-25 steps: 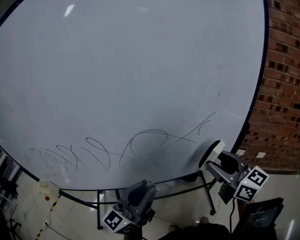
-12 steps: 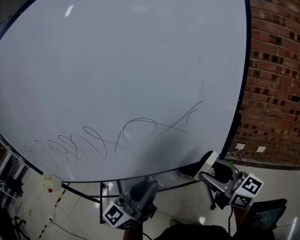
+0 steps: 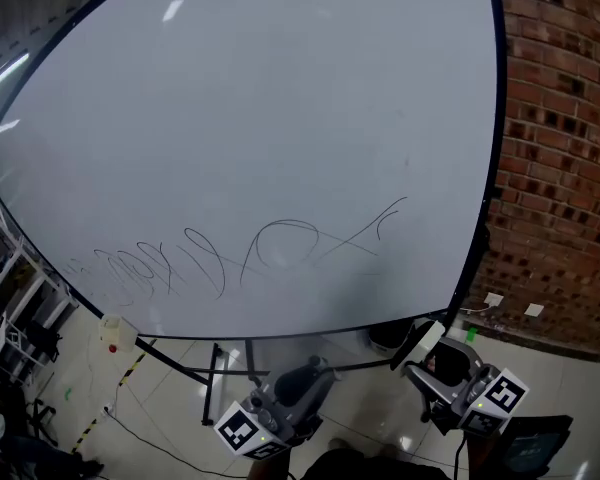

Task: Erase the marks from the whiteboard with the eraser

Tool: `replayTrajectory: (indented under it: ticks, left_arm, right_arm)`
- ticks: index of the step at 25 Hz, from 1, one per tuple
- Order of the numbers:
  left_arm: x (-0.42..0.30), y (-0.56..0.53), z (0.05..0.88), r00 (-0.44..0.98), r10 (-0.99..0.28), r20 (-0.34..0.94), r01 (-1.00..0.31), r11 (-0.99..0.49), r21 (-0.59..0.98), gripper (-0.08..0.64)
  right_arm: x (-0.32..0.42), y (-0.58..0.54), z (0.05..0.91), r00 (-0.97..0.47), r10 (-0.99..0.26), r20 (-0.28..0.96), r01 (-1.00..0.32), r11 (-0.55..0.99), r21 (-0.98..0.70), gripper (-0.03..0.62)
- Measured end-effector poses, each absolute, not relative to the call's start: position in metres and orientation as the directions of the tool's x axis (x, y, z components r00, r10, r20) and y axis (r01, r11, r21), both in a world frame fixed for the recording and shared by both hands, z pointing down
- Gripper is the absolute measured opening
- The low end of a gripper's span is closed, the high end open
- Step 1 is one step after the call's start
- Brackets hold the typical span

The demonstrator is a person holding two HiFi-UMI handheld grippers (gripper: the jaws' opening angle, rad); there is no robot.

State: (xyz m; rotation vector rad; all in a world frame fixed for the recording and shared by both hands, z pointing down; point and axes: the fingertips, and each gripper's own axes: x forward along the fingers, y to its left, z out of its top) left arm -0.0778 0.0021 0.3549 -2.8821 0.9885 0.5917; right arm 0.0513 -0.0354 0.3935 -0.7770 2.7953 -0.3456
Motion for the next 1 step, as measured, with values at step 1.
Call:
replayTrajectory:
  ticks: [1]
  left_arm:
    - [-0.0772, 0.0041, 0.3537, 0.724, -0.582, -0.37, -0.598, -0.797, 0.083, 0.061]
  right_arm:
    - [0.0507, -0.0334, 0.395, -0.837, -0.528, -0.144, -0.476, 0.833, -0.282, 0.225]
